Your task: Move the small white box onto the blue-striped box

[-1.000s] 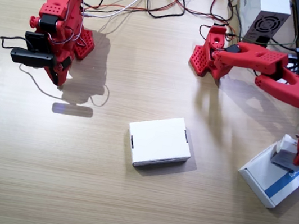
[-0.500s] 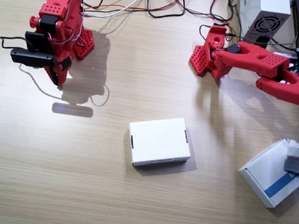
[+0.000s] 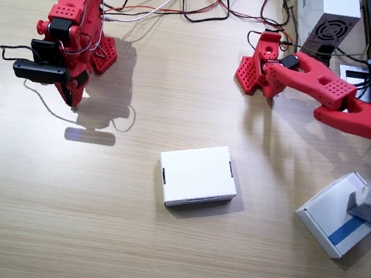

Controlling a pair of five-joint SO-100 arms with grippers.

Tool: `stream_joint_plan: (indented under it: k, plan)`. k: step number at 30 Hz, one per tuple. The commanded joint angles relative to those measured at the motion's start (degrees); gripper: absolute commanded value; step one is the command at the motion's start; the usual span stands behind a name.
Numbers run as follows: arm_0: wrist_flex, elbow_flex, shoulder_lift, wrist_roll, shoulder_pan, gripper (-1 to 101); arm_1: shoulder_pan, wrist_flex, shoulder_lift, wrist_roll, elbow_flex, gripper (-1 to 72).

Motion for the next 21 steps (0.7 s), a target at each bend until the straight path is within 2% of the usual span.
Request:
stream_joint_plan:
  k: [1, 7, 11, 14, 15, 17, 19, 21]
  plan:
    - [1.6, -4.9, 11.5, -0.2, -0.1, 31, -2.0, -0.4, 1.4, 0.7, -0.8, 0.2]
    - [1.7, -0.9, 22.6, -1.8, 3.5, 32, -1.8, -0.4, 1.4, 1.1, -0.8, 0.2]
    - [1.7, 17.4, 44.6, -7.1, 10.8, 30, -1.5, -0.5, 1.4, 1.8, -0.8, 0.2]
    - [-0.4, 55.3, 70.3, -7.2, 23.4, 18, -1.0, -0.5, 1.4, 1.8, -0.8, 0.2]
    - [-7.0, 75.3, 83.7, -5.2, 27.9, 16, -0.7, -0.5, 1.4, 1.8, -0.8, 0.2]
    - [-22.8, 117.9, 117.4, 1.3, 35.9, 23, -0.4, -0.5, 1.4, 2.2, -0.8, 0.2]
    - [-23.3, 141.3, 145.1, 3.6, 40.8, 28, 0.0, -0.5, 1.4, 2.1, -0.8, 0.2]
    - [-22.7, 151.1, 155.3, 4.2, 36.6, 27, -0.5, -0.5, 1.4, 2.1, -0.8, 0.2]
